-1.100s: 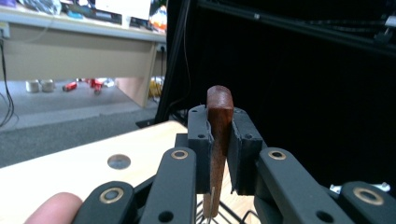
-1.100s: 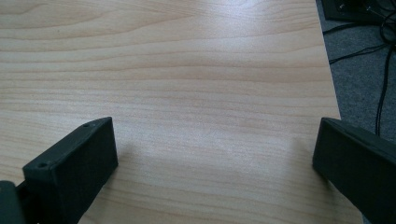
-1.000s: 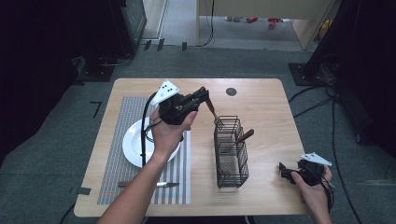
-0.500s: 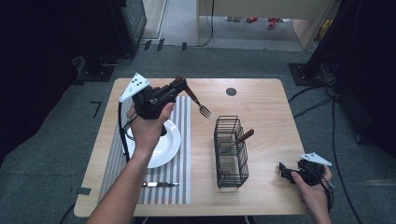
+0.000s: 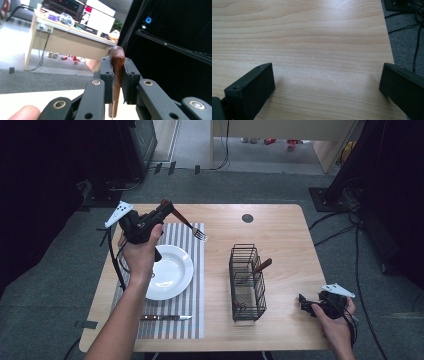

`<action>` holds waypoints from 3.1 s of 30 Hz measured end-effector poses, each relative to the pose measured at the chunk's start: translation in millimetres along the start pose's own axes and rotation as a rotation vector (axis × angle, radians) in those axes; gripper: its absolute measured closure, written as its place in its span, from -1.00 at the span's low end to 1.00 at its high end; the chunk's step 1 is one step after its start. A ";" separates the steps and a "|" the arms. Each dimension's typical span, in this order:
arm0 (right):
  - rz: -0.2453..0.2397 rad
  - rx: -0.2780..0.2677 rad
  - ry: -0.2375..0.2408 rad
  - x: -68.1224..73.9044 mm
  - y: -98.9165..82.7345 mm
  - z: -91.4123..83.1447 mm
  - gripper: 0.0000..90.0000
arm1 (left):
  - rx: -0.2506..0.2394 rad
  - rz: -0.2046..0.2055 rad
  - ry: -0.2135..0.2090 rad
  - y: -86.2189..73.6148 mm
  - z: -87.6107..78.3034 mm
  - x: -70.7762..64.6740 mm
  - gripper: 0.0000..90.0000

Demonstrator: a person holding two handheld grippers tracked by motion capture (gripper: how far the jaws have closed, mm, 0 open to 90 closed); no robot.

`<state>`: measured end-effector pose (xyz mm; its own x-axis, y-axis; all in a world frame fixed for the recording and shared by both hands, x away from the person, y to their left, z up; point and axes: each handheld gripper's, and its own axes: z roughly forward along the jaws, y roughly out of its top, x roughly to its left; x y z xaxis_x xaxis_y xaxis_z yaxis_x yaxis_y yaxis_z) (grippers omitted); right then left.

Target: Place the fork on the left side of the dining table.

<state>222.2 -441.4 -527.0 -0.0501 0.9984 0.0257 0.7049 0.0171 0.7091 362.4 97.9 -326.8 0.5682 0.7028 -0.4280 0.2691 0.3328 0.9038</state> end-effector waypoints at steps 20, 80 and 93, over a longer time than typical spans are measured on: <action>0.001 0.001 0.000 0.0 0.0 -0.1 -1.00 | -0.049 -0.223 0.132 -44.1 2.9 80.3 0.84; 0.001 0.001 0.000 0.0 0.1 -0.1 -1.00 | 0.123 -0.675 0.507 -108.9 35.8 182.6 -0.43; 0.001 0.001 0.000 0.0 0.0 -0.1 -1.00 | 0.336 -0.601 0.640 -97.6 54.3 192.7 -0.64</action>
<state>222.2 -441.4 -526.9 -0.0495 0.9984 0.0262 0.7059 0.0164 0.7081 487.9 166.8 -497.5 -0.2477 0.7175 -0.6511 0.6457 0.6232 0.4412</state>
